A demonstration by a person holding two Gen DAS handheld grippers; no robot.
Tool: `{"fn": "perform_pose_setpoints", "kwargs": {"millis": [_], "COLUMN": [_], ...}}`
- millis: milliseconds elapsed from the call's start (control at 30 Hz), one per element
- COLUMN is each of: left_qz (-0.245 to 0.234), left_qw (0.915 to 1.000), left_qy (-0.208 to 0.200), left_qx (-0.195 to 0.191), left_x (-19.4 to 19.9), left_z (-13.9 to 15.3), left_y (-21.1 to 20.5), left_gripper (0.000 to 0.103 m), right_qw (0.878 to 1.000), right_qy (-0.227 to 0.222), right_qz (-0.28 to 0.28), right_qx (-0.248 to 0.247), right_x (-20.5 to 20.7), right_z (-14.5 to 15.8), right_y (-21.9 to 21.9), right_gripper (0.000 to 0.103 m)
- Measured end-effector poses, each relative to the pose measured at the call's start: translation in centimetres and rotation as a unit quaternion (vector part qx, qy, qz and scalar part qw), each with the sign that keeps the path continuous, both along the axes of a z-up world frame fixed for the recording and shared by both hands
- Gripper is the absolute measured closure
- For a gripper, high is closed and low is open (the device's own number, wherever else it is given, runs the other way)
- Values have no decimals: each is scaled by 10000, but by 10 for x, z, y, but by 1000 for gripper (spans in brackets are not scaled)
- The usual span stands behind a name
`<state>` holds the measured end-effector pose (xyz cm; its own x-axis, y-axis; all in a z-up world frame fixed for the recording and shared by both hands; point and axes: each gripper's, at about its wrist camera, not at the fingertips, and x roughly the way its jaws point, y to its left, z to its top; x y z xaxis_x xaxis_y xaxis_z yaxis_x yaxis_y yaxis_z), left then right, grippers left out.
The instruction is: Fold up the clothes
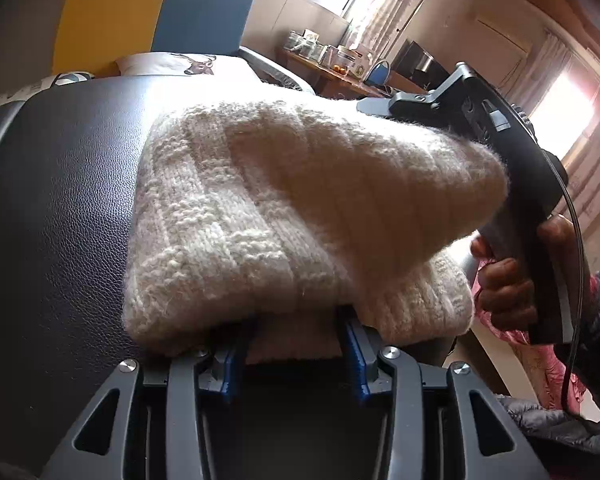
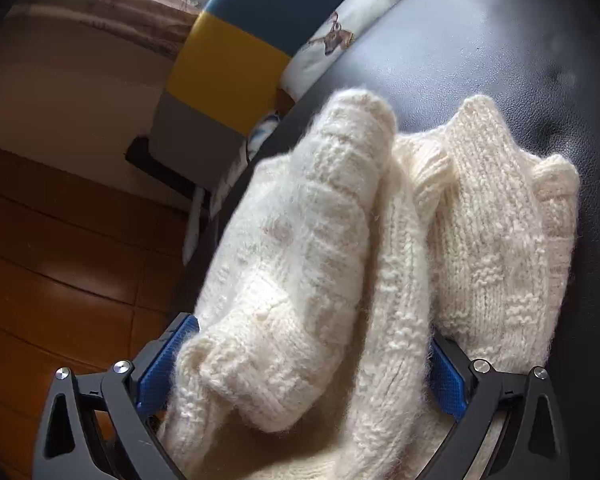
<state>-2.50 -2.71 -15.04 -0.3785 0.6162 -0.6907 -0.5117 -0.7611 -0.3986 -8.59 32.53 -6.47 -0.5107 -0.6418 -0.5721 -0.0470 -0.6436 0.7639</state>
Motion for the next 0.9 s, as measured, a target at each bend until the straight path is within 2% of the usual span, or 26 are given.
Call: {"fn": "perform_pose_setpoints", "kwargs": {"millis": [100,133,200,233,267,367,467,600,700,800,900], "left_qz": [-9,-9,-12,-14,-12,43,68,28,83,21,-143], "left_qw": [10000,10000,10000,10000,9999,9999,9998,9990,9986,9986,9982], "left_qy": [5,13,36,48,53,21,28,105,101,42,-52], "left_qx": [-9,-20,-54,-82,-112,-137,-174,-438,-509,-536,-585], "left_x": [1,2,3,3,2,-1,0,4,6,5,6], "left_z": [0,0,0,0,0,2,4,6,5,7,10], "left_y": [1,2,4,5,7,9,11,20,25,26,26], "left_gripper": [61,61,61,61,61,61,61,61,61,61,61], "right_qw": [9990,9983,9962,9948,9948,9928,9890,9818,9764,9858,9953], "right_qy": [15,77,127,155,175,336,634,1219,1558,1124,341], "right_qz": [143,110,32,1,-18,95,278,521,529,95,-268], "right_qx": [424,559,864,1007,1002,1145,1310,1356,1399,1244,871], "right_x": [0,1,2,2,2,2,-4,20,22,47,68], "right_z": [5,6,5,5,5,13,44,96,111,74,8], "right_y": [-16,-20,-25,-26,-26,-18,-22,-13,-15,15,42], "right_gripper": [0,4,26,55,68,74,77,77,77,77,77]}}
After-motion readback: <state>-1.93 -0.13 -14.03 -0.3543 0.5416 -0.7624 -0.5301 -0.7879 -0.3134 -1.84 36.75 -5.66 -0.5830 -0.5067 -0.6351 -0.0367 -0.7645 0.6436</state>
